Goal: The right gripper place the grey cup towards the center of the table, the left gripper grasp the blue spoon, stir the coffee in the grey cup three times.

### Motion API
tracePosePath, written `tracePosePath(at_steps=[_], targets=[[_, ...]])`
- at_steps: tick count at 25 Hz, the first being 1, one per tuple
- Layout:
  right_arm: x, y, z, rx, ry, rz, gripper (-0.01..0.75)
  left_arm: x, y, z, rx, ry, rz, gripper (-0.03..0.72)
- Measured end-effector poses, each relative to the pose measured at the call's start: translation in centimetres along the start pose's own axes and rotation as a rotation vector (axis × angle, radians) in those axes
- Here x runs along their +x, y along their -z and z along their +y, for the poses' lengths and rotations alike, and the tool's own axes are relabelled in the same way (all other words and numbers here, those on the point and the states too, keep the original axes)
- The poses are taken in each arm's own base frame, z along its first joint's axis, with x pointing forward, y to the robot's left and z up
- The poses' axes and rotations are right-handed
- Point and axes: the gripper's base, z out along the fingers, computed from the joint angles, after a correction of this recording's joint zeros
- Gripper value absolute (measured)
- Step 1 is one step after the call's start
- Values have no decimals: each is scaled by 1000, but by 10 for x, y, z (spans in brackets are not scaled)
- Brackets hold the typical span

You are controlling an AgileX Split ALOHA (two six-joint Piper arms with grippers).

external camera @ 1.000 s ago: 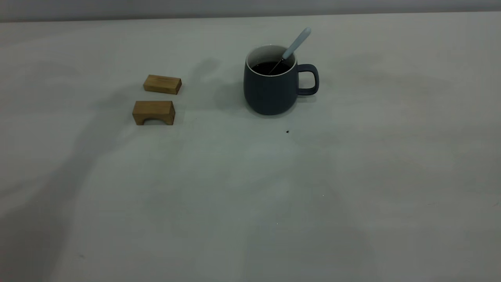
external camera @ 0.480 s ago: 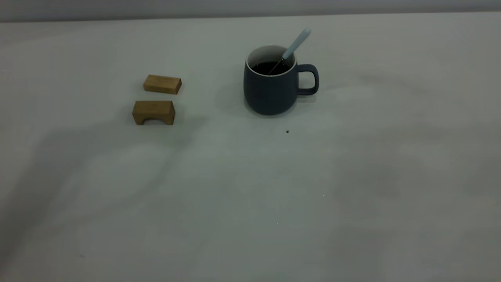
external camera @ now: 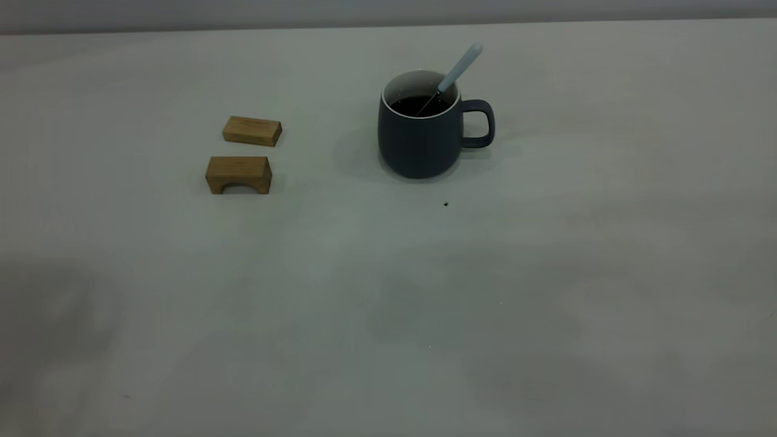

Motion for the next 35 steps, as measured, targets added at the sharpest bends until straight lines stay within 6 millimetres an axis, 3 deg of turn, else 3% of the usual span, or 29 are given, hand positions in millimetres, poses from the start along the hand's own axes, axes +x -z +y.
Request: tracePosePath(at_steps=[2, 6, 10, 13, 17, 23, 35], targets=[[0, 0, 0, 0, 0, 0, 471, 33, 11, 10, -24, -4, -28, 572], [0, 0, 0, 0, 0, 0, 471, 101, 4, 21, -38, -10, -22, 572], [0, 0, 0, 0, 0, 0, 471, 156, -22, 26, -47, -19, 29, 572], [0, 0, 0, 0, 0, 0, 471, 187, -35, 30, -46, -19, 29, 572], [0, 0, 0, 0, 0, 0, 471, 206, -39, 32, -40, 9, -43, 572], [0, 0, 0, 0, 0, 0, 471, 223, -30, 37, -116, 134, -155, 572], [0, 0, 0, 0, 0, 0, 471, 241, -20, 37, -199, 251, -268, 572]])
